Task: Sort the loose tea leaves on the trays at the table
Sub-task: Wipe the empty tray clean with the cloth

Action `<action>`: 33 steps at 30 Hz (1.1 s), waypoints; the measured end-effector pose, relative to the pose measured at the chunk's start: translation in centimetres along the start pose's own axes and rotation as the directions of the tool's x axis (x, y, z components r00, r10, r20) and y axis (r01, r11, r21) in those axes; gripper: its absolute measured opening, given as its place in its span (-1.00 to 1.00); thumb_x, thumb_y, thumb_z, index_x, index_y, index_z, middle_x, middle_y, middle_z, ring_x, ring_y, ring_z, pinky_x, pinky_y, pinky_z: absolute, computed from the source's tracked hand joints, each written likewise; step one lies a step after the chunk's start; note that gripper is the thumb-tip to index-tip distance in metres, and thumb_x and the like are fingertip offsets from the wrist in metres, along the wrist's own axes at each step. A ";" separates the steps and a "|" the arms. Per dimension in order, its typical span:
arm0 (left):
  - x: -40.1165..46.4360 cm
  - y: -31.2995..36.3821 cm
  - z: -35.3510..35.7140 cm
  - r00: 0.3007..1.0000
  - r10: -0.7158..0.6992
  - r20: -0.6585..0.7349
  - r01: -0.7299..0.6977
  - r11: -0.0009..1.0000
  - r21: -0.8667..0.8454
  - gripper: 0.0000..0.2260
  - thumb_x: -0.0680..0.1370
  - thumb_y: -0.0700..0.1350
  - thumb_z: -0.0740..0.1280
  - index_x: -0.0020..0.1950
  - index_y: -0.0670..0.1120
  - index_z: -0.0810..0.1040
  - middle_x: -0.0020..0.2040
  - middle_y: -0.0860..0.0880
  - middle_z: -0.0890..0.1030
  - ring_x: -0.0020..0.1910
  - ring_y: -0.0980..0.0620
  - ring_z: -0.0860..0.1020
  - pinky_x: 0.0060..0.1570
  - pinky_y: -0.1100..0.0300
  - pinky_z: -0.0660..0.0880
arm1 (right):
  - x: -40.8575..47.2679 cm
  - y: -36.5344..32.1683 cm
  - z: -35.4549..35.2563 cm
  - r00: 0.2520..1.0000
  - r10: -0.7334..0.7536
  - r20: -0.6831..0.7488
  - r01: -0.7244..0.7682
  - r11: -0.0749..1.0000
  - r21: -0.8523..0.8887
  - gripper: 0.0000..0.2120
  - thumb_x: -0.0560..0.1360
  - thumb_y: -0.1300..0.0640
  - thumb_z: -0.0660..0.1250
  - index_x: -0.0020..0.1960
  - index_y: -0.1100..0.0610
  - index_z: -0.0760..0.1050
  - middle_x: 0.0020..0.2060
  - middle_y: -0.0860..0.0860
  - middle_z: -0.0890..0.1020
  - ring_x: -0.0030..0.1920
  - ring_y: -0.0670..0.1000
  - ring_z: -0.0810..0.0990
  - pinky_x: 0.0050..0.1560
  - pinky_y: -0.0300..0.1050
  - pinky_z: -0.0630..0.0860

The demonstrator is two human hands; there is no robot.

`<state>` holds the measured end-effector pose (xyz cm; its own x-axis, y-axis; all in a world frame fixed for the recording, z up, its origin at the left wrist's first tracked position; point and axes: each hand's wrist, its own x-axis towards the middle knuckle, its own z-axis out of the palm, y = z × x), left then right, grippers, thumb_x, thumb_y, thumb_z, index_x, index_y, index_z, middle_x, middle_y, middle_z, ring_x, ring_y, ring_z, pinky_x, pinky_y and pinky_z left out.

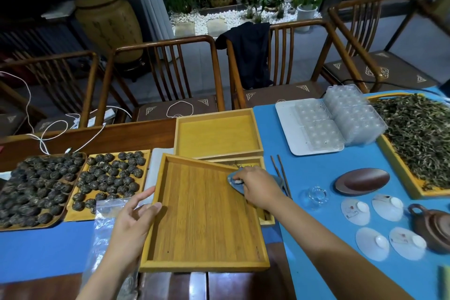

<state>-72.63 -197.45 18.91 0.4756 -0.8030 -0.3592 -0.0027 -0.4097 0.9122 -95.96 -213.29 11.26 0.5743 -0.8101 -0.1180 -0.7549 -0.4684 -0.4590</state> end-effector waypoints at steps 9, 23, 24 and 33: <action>0.4 -0.4 -0.7 0.998 -0.007 -0.067 0.004 0.999 -0.035 -0.78 0.56 -0.11 0.33 0.16 0.15 0.54 -0.29 0.09 0.70 -0.33 0.01 0.68 -0.35 0.08 0.57 | -0.7 -0.4 -2.0 0.992 0.111 -0.054 -0.069 0.863 0.501 -0.61 0.45 0.40 0.15 0.13 0.12 0.61 0.02 0.02 0.64 -0.13 -0.28 0.56 -0.18 -0.50 0.43; 0.5 1.0 -0.9 0.997 -0.064 -0.050 0.062 0.997 -0.045 -0.77 0.55 -0.13 0.34 0.19 0.07 0.54 -0.27 0.01 0.72 -0.34 -0.04 0.69 -0.46 0.12 0.58 | -1.2 -1.5 -2.2 0.997 0.078 0.027 -0.082 0.949 0.305 -0.65 0.46 0.34 0.17 0.15 0.14 0.59 0.07 0.09 0.64 -0.03 0.05 0.60 -0.05 -0.08 0.58; 0.5 1.3 -1.0 0.996 -0.074 -0.042 0.073 0.996 -0.041 -0.77 0.55 -0.14 0.34 0.20 0.05 0.54 -0.28 -0.01 0.72 -0.36 -0.04 0.69 -0.50 0.14 0.57 | -1.4 -1.2 -2.3 0.988 0.154 -0.012 -0.137 0.912 0.387 -0.66 0.47 0.35 0.18 0.13 0.14 0.59 0.04 0.05 0.65 -0.13 -0.01 0.60 -0.15 -0.18 0.57; 0.8 3.4 -2.1 0.974 -0.223 -0.031 0.219 0.970 -0.108 -0.77 0.56 -0.20 0.32 0.21 -0.12 0.54 -0.15 -0.14 0.66 -0.35 -0.08 0.66 -0.52 0.17 0.57 | -4.2 2.2 -3.1 0.852 0.523 0.029 -0.339 0.508 0.792 -0.69 0.51 0.42 0.14 0.04 0.16 0.59 0.03 0.14 0.66 -0.12 0.17 0.69 -0.06 0.12 0.63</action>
<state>-70.35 -198.61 22.15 0.4916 -0.6771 -0.5475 0.1961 -0.5266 0.8272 -101.06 -212.03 13.48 0.1040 -0.9247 -0.3663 -0.3273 0.3160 -0.8905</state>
